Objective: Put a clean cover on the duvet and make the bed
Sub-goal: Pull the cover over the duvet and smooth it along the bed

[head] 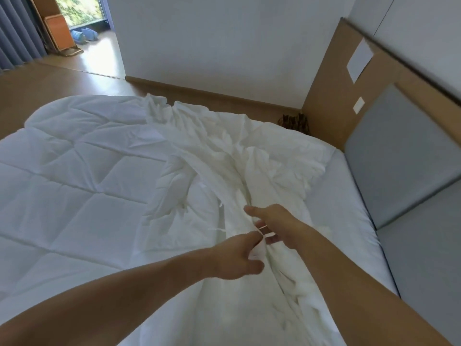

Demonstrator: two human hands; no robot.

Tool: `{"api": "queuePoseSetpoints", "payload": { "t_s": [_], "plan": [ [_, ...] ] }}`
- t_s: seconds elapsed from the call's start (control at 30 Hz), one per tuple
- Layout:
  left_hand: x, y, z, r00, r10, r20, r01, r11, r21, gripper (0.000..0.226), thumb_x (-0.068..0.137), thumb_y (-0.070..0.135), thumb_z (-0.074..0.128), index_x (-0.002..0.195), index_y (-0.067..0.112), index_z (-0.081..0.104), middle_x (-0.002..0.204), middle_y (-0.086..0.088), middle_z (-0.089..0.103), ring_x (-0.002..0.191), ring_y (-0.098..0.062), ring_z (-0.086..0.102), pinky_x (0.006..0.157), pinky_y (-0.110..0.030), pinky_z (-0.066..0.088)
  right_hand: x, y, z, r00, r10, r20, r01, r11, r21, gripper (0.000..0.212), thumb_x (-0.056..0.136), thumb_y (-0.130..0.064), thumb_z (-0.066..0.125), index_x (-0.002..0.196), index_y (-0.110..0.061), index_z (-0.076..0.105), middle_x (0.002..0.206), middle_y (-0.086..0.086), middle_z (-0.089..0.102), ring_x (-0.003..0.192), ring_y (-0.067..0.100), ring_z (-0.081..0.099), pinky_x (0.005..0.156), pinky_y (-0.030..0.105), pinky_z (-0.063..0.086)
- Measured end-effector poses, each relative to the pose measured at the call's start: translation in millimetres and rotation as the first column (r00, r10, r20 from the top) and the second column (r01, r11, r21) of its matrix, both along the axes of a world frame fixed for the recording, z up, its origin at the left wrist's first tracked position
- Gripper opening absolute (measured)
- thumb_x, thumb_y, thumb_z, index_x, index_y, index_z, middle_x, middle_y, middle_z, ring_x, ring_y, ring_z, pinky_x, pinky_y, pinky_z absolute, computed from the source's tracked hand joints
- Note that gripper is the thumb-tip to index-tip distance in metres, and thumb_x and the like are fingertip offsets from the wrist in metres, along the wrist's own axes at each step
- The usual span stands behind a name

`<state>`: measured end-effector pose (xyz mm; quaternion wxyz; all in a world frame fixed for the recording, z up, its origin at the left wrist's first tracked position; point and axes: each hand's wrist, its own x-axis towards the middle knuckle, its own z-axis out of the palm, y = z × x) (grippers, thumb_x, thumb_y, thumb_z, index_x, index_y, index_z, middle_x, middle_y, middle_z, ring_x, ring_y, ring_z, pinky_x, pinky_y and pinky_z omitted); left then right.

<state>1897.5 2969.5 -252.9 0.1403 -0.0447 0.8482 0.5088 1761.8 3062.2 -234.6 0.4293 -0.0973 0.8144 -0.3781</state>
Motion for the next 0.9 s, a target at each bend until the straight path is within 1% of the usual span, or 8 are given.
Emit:
{"api": "queuePoseSetpoints", "payload": {
  "t_s": [0.1, 0.2, 0.33, 0.43, 0.53, 0.67, 0.77, 0.9],
  "plan": [
    [17, -11, 3, 0.997, -0.069, -0.037, 0.066, 0.996, -0.066, 0.024, 0.078, 0.031, 0.063, 0.086, 0.027, 0.041, 0.091, 0.013, 0.048, 0.084, -0.011, 0.048, 0.073, -0.028, 0.044, 20, -12, 4, 0.996, 0.085, 0.007, -0.085, 0.994, 0.073, 0.008, 0.084, -0.01, 0.064, 0.085, -0.002, 0.066, 0.067, 0.002, 0.068, 0.058, 0.013, 0.064, 0.066, 0.034, 0.056],
    [30, -25, 2, 0.996, -0.086, -0.005, 0.085, 0.989, -0.117, 0.029, 0.081, 0.028, 0.064, 0.083, 0.028, 0.035, 0.09, 0.004, 0.048, 0.081, -0.014, 0.047, 0.074, -0.039, 0.047, 27, -19, 8, 0.998, -0.016, 0.06, 0.022, 0.994, -0.102, 0.004, 0.085, -0.002, 0.058, 0.084, -0.003, 0.061, 0.072, 0.009, 0.063, 0.061, 0.018, 0.063, 0.064, 0.034, 0.055],
    [41, -31, 4, 0.994, -0.09, -0.061, 0.08, 0.987, -0.138, 0.029, 0.077, 0.029, 0.056, 0.102, 0.02, 0.043, 0.104, -0.009, 0.058, 0.094, -0.028, 0.057, 0.085, -0.048, 0.051, 35, -28, 13, 0.941, 0.18, -0.287, -0.256, 0.933, -0.254, 0.049, 0.087, 0.0, 0.056, 0.122, -0.033, 0.061, 0.118, -0.006, 0.061, 0.104, 0.006, 0.058, 0.087, 0.019, 0.048],
    [43, -40, 14, 0.993, -0.049, -0.109, 0.036, 0.992, -0.119, 0.037, 0.079, 0.022, 0.056, 0.114, 0.009, 0.051, 0.1, -0.01, 0.059, 0.085, -0.026, 0.058, 0.076, -0.046, 0.051, 33, -27, 14, 0.752, 0.544, -0.373, -0.593, 0.805, -0.02, 0.05, 0.083, 0.009, 0.045, 0.105, -0.025, 0.074, 0.143, -0.015, 0.051, 0.136, 0.001, 0.037, 0.113, 0.021, 0.028],
    [42, -65, 22, 0.995, 0.029, -0.093, -0.041, 0.991, -0.13, 0.021, 0.087, 0.008, 0.061, 0.108, 0.009, 0.06, 0.091, -0.002, 0.06, 0.082, -0.021, 0.059, 0.063, -0.028, 0.044, 20, -20, 9, 0.546, 0.771, -0.328, -0.699, 0.635, 0.329, 0.055, 0.086, 0.002, 0.048, 0.131, -0.027, 0.062, 0.147, -0.013, 0.048, 0.145, 0.001, 0.021, 0.116, 0.025, 0.023],
    [39, -86, 17, 0.995, 0.085, 0.045, -0.068, 0.954, -0.291, 0.021, 0.082, 0.025, 0.074, 0.093, 0.018, 0.058, 0.08, 0.007, 0.056, 0.074, -0.011, 0.054, 0.062, -0.02, 0.041, 18, -34, 22, 0.487, 0.777, -0.399, -0.714, 0.617, 0.33, 0.019, 0.077, -0.015, 0.069, 0.094, -0.024, 0.066, 0.096, -0.006, 0.063, 0.097, 0.016, 0.059, 0.079, 0.026, 0.046],
    [28, -86, 10, 0.984, 0.023, 0.178, 0.047, 0.925, -0.378, 0.022, 0.082, 0.029, 0.074, 0.094, 0.017, 0.059, 0.087, 0.002, 0.063, 0.082, -0.018, 0.061, 0.067, -0.025, 0.047, 15, -54, 36, 0.505, 0.715, -0.483, -0.716, 0.659, 0.228, 0.022, 0.079, -0.011, 0.066, 0.068, -0.021, 0.05, 0.07, -0.004, 0.05, 0.066, 0.015, 0.05, 0.061, 0.027, 0.039],
    [17, -99, 25, 0.971, 0.069, 0.227, 0.036, 0.902, -0.43, 0.023, 0.096, 0.035, 0.06, 0.094, 0.013, 0.064, 0.088, 0.002, 0.062, 0.081, -0.016, 0.057, 0.069, -0.026, 0.042, 0, -61, 40, 0.616, 0.585, -0.527, -0.658, 0.75, 0.063, 0.023, 0.074, -0.019, 0.067, 0.067, -0.017, 0.045, 0.069, -0.005, 0.045, 0.064, 0.013, 0.044, 0.061, 0.029, 0.035]
  ]
}}
